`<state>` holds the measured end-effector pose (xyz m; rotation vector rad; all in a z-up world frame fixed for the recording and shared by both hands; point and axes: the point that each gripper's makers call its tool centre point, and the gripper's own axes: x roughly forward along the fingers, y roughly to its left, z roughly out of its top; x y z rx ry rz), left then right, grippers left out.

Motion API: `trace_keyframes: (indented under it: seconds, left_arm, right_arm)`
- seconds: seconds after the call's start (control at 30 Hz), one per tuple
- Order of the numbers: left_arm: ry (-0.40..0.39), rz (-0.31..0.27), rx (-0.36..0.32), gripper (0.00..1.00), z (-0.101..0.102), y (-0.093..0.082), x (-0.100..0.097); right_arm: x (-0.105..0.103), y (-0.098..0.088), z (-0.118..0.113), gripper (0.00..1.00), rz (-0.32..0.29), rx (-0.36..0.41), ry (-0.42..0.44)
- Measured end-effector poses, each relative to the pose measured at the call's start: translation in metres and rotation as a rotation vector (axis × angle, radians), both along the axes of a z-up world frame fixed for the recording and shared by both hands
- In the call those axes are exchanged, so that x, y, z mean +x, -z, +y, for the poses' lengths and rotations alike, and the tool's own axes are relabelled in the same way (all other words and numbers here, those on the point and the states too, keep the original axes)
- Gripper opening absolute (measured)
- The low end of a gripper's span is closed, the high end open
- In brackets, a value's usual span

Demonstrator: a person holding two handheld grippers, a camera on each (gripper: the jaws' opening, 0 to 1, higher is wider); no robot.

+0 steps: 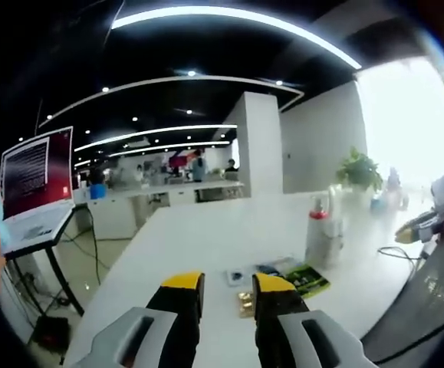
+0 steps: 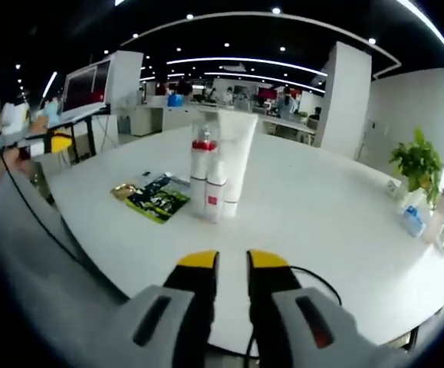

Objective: Arrange the skincare products in the storage area until every visible bottle or jar stands upright without overlapping.

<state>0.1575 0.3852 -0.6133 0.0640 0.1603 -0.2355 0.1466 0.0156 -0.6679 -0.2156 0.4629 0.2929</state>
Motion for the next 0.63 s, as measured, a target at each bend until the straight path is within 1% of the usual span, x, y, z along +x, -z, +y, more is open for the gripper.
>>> trace_keyframes:
  seconds: [0.07, 0.17, 0.27, 0.33, 0.4, 0.47, 0.5, 0.63]
  left_arm:
    - [0.009, 0.024, 0.011, 0.26, -0.001, 0.005, 0.001]
    - [0.009, 0.034, 0.029, 0.26, -0.001, 0.007, 0.001]
    - [0.0, 0.036, 0.03, 0.26, 0.001, 0.008, 0.0]
    - [-0.006, 0.038, 0.03, 0.26, 0.002, 0.009, -0.001]
    - [-0.002, 0.049, 0.043, 0.26, 0.001, 0.01, -0.002]
    - [0.011, 0.054, 0.061, 0.26, -0.002, 0.011, -0.001]
    - [0.015, 0.052, 0.075, 0.26, -0.003, 0.011, -0.001]
    - [0.014, 0.062, 0.107, 0.25, -0.003, 0.012, -0.002]
  right_arm:
    - [0.0, 0.0, 0.001, 0.15, 0.003, 0.009, 0.001]
    - [-0.002, 0.001, 0.005, 0.15, 0.018, 0.017, -0.012]
    - [-0.004, 0.005, 0.009, 0.15, 0.034, -0.021, -0.04]
    - [-0.004, 0.004, 0.009, 0.15, 0.029, -0.02, -0.039]
    - [-0.003, 0.002, 0.007, 0.15, 0.014, 0.0, -0.022]
    - [-0.002, 0.001, 0.005, 0.15, 0.015, 0.03, -0.005]
    - [-0.001, 0.0, 0.004, 0.15, 0.014, 0.057, 0.009]
    - [-0.002, 0.0, 0.006, 0.15, 0.008, 0.045, 0.0]
